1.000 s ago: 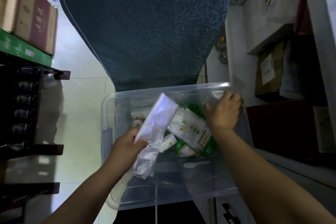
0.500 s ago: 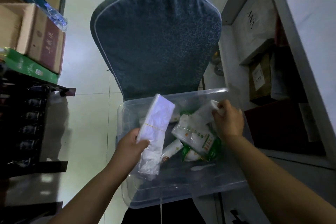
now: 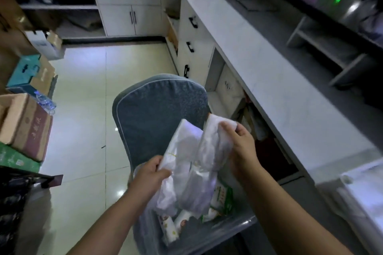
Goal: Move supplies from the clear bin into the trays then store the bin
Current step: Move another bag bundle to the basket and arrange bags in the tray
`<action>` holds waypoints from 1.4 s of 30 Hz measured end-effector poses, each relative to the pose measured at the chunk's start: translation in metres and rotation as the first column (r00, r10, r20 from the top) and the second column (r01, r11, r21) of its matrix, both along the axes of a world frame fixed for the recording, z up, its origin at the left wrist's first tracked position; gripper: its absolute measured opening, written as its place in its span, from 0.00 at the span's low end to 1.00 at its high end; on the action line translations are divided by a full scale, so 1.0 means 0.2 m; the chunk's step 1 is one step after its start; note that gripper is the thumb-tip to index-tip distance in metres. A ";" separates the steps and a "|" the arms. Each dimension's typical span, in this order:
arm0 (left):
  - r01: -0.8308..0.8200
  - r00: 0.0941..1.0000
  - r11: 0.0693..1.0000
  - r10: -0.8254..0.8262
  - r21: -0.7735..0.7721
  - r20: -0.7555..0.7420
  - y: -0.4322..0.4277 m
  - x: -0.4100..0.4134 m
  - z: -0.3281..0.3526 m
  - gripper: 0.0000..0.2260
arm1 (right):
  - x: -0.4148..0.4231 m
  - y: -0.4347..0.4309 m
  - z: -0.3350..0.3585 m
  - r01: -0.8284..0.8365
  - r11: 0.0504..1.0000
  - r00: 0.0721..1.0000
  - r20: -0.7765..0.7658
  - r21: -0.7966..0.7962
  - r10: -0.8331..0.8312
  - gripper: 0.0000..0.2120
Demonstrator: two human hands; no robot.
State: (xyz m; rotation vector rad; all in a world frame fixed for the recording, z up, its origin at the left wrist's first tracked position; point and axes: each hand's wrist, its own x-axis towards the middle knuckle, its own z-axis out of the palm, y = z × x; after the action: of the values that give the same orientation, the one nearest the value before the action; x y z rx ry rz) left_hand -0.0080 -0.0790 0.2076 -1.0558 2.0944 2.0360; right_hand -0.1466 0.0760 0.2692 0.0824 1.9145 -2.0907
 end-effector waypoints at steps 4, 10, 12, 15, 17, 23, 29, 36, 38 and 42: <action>0.158 0.979 0.981 -0.140 0.114 -0.150 0.17 -0.04 0.08 0.06 | 0.07 -0.02 0.05 0.224 0.974 0.971 0.079 0.008 -0.224 0.05; 0.319 0.942 0.939 -0.299 0.129 -0.153 0.41 -0.07 0.13 0.11 | 0.10 0.22 0.06 0.477 0.877 0.867 0.131 0.058 -0.481 0.08; 0.408 0.909 0.902 -0.386 0.141 -0.156 0.49 -0.08 0.14 0.13 | 0.12 0.30 0.06 0.521 0.850 0.842 0.116 0.077 -0.526 0.07; 0.483 0.871 0.873 -0.470 0.073 -0.141 0.61 -0.11 0.15 0.12 | 0.15 0.42 0.06 0.567 0.818 0.809 0.122 0.101 -0.576 0.07; 0.511 0.854 0.859 -0.503 0.034 -0.131 0.70 -0.13 0.16 0.11 | 0.18 0.53 0.06 0.581 0.801 0.795 0.112 0.144 -0.597 0.08; 0.481 0.864 0.875 -0.464 0.050 -0.194 0.96 -0.21 0.24 0.09 | 0.30 0.86 0.12 0.449 0.894 0.870 0.227 0.006 -0.438 0.32; 0.616 0.760 0.787 -0.581 0.038 -0.293 1.37 -0.29 0.38 0.10 | 0.37 1.24 0.15 0.429 0.871 0.881 0.104 0.239 -0.462 0.46; 0.788 0.545 0.604 -0.775 -0.121 -0.320 1.92 -0.35 0.51 0.08 | 0.33 2.04 0.35 0.710 0.630 0.704 -0.295 0.313 -0.646 0.37; 0.798 0.472 0.538 -0.838 -0.272 -0.274 2.10 -0.39 0.55 0.09 | 0.37 2.26 0.40 0.748 0.440 0.663 -0.595 0.497 -0.455 0.34; 0.626 0.348 0.311 -0.932 -0.715 -0.101 2.48 -0.48 0.65 0.06 | 0.38 2.67 0.51 0.765 0.097 0.579 -0.747 0.636 0.327 0.28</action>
State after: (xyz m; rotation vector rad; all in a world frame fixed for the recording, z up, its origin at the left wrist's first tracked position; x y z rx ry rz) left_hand -0.1045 0.4163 0.3382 0.7436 2.6657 1.1541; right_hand -0.0699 0.6102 0.3717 -0.2897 3.8158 -0.2080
